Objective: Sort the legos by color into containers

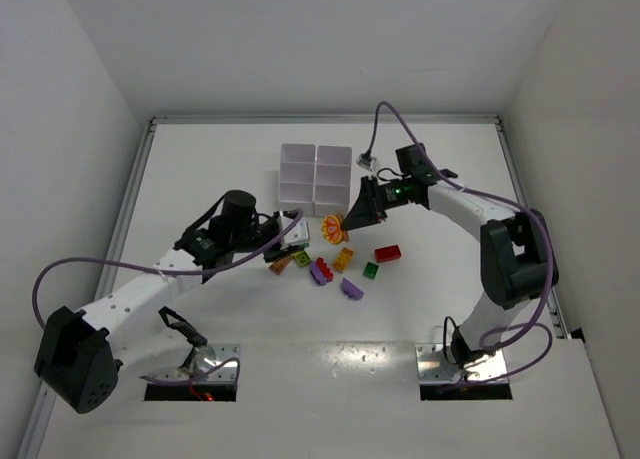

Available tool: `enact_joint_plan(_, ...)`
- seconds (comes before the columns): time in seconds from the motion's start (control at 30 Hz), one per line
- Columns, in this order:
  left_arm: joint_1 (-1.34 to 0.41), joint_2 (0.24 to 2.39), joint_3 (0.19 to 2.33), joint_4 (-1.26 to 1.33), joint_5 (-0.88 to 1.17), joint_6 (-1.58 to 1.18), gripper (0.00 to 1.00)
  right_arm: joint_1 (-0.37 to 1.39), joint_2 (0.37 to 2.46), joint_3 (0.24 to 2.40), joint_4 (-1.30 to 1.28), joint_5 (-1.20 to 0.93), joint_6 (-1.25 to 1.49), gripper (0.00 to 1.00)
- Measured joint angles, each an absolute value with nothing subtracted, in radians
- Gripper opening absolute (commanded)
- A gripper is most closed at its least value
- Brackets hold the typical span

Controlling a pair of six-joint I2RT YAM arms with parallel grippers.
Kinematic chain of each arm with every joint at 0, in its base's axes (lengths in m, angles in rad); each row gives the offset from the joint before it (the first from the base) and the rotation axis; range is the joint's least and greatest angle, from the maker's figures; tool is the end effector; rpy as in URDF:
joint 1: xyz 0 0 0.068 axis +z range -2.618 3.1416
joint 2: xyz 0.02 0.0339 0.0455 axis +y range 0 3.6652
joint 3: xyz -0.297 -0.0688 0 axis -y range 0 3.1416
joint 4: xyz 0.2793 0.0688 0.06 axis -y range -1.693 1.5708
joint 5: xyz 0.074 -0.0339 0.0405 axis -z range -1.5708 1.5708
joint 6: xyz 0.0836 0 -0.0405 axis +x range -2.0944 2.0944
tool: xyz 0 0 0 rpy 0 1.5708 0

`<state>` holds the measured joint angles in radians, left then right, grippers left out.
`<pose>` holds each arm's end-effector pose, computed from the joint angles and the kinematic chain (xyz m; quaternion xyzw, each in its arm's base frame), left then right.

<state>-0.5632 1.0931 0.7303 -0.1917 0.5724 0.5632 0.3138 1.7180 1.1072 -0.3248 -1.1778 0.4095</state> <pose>0.2198 -0.1923 0.2583 0.5636 0.6353 -0.2466 0.4668 0.3468 0.1937 0.2109 -0.1355 0.7974 0.5854 0.0562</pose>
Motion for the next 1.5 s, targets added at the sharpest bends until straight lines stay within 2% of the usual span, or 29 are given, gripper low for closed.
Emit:
enact_joint_plan(0.17, -0.563, 1.071, 0.722, -0.197, 0.571, 0.564, 0.00, 0.269, 1.678, 1.082, -0.399, -1.156, 0.332, 0.00)
enact_joint_plan(0.23, -0.564, 1.079, 0.719, -0.211, 0.571, 0.565, 0.22, 0.271, 1.669, 1.074, -0.431, -1.150, 0.303, 0.00)
enact_joint_plan(0.3, -0.564, 1.115, 0.727, -0.243, 0.573, 0.570, 0.36, 0.273, 1.665, 1.073, -0.459, -1.142, 0.276, 0.00)
enact_joint_plan(0.37, -0.564, 1.189, 0.758, -0.293, 0.580, 0.572, 0.37, 0.278, 1.662, 1.073, -0.482, -1.131, 0.252, 0.00)
enact_joint_plan(0.53, -0.564, 1.305, 0.780, -0.390, 0.616, 0.580, 0.51, 0.278, 1.652, 1.073, -0.533, -1.118, 0.205, 0.00)
enact_joint_plan(0.9, -0.543, 1.394, 0.798, -0.458, 0.722, 0.521, 0.54, 0.280, 1.627, 1.073, -0.567, -1.099, 0.163, 0.00)
enact_joint_plan(1.23, -0.383, 1.635, 1.077, -0.456, 1.168, 0.254, 0.61, 0.319, 1.627, 1.087, -0.558, -1.114, 0.153, 0.00)
enact_joint_plan(1.5, -0.383, 1.712, 1.150, -0.465, 1.336, 0.175, 0.62, 0.359, 1.630, 1.138, -0.536, -1.132, 0.155, 0.00)
